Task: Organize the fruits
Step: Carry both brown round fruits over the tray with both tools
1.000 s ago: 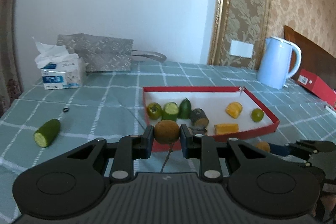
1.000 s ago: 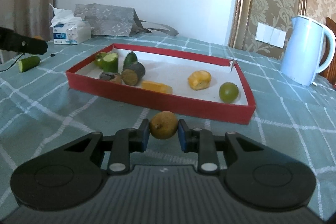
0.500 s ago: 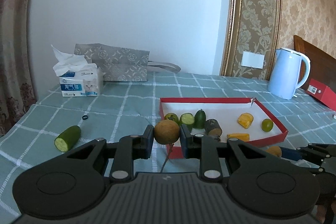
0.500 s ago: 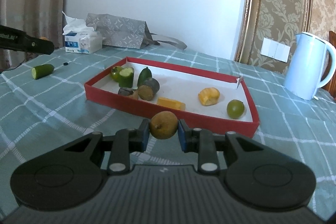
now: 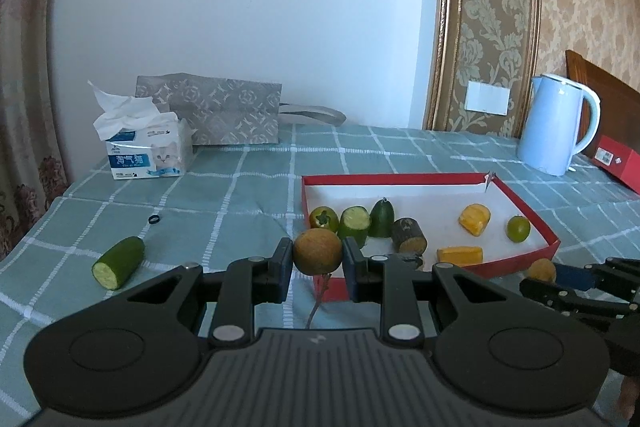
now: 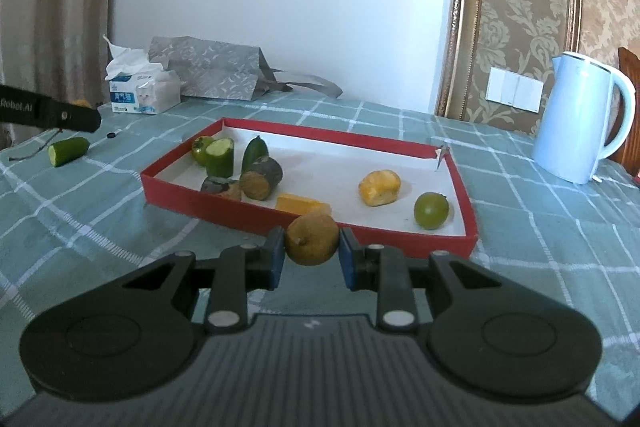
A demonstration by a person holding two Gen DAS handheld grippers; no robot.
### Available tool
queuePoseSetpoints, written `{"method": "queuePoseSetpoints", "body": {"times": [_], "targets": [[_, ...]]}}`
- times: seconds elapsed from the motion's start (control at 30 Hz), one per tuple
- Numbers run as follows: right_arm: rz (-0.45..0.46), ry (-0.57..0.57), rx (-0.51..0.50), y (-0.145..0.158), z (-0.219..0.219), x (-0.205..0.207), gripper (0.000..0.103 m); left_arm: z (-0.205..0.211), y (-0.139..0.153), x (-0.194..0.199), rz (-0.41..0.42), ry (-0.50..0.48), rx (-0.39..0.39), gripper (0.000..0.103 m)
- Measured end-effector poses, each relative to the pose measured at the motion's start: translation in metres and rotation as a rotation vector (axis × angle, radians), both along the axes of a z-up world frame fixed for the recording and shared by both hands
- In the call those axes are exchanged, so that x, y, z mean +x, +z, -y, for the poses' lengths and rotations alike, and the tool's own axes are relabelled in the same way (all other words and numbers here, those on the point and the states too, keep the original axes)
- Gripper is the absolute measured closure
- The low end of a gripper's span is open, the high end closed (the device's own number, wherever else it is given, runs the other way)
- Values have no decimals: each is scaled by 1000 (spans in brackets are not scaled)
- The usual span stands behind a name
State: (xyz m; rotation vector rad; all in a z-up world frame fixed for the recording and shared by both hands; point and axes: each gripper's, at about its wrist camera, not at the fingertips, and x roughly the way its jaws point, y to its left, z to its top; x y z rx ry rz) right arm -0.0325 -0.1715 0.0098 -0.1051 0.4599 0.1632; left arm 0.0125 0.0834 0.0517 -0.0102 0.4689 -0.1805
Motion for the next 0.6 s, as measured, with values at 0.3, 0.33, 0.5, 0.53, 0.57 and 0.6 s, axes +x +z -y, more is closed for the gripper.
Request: {"method": "queuePoseSetpoints", "body": {"times": [0.3, 0.33, 0.5, 0.53, 0.57, 0.6], "targets": [[13, -43, 17, 6, 21, 11, 76, 21, -11, 11, -28, -45, 15, 78], [17, -50, 21, 6, 24, 12, 76, 23, -13, 12, -32, -51, 18, 78], [15, -66, 32, 5, 34, 19, 76, 36, -21, 24, -57, -67, 28, 78], [12, -67, 35, 4, 35, 22, 76, 39, -22, 26, -61, -73, 30, 78], [9, -68, 39, 3, 37, 23, 76, 41, -23, 28, -62, -76, 31, 78], [6, -68, 39, 2, 37, 25, 76, 43, -23, 30, -63, -77, 34, 78]]}}
